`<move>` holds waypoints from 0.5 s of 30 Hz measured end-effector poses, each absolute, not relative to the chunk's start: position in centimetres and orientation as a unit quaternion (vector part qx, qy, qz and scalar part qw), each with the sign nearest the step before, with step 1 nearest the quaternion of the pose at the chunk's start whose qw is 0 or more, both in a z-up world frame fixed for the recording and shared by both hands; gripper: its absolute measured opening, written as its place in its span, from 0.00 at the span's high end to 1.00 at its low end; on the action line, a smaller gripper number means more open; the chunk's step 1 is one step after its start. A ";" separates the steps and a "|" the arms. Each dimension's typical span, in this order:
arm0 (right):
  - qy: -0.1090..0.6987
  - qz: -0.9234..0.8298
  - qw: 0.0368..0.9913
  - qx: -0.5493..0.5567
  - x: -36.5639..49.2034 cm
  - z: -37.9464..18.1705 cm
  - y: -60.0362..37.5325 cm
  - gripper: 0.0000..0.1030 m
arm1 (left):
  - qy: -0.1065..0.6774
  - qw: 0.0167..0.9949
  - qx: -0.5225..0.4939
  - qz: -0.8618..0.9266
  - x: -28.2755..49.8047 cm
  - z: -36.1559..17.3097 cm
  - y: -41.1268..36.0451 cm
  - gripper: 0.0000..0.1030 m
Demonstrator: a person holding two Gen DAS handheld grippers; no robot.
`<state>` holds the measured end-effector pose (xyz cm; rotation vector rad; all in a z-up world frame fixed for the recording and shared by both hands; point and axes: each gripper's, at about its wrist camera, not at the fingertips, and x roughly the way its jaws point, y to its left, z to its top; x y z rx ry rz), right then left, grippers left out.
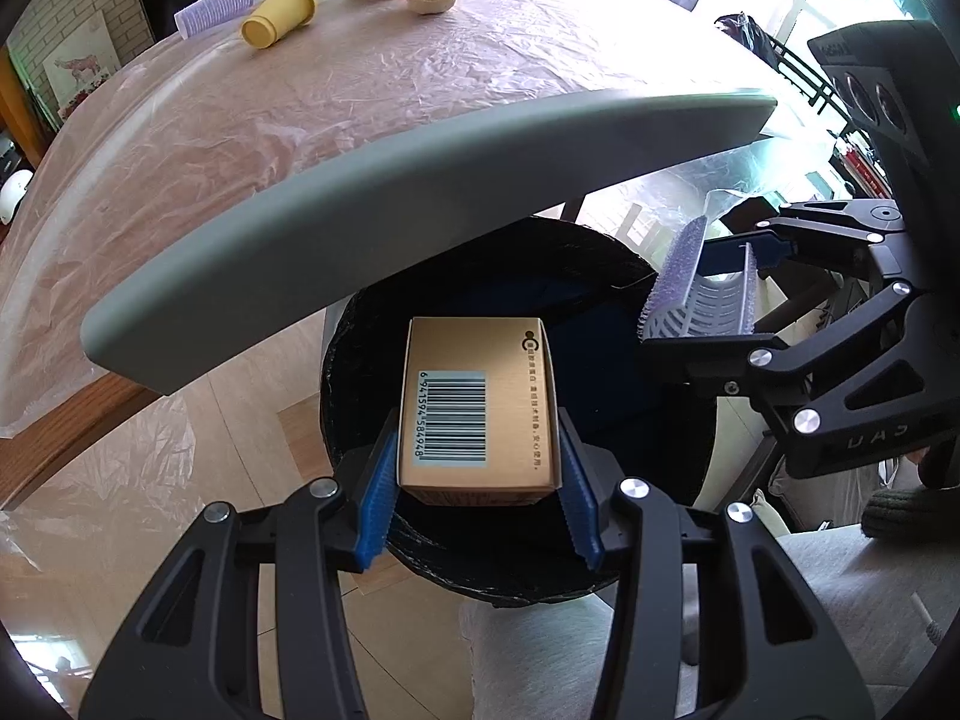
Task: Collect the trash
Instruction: 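Carry the brown box and lavender rack over the black bin with both grippers, then open both grippers to drop the box and rack into the bin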
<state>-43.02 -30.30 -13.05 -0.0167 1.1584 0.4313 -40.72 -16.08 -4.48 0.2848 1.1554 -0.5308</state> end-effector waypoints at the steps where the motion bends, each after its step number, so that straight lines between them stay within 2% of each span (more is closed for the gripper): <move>1: 0.543 0.202 0.815 -0.008 -43.0 -13.0 -30.4 0.32 | 0.538 0.795 0.132 -0.247 -40.8 -4.6 -16.1 0.53; 15: 0.544 0.205 0.814 -0.007 -42.8 -13.0 -30.4 0.31 | 0.532 0.799 0.122 -0.254 -40.9 -4.3 -16.4 0.51</move>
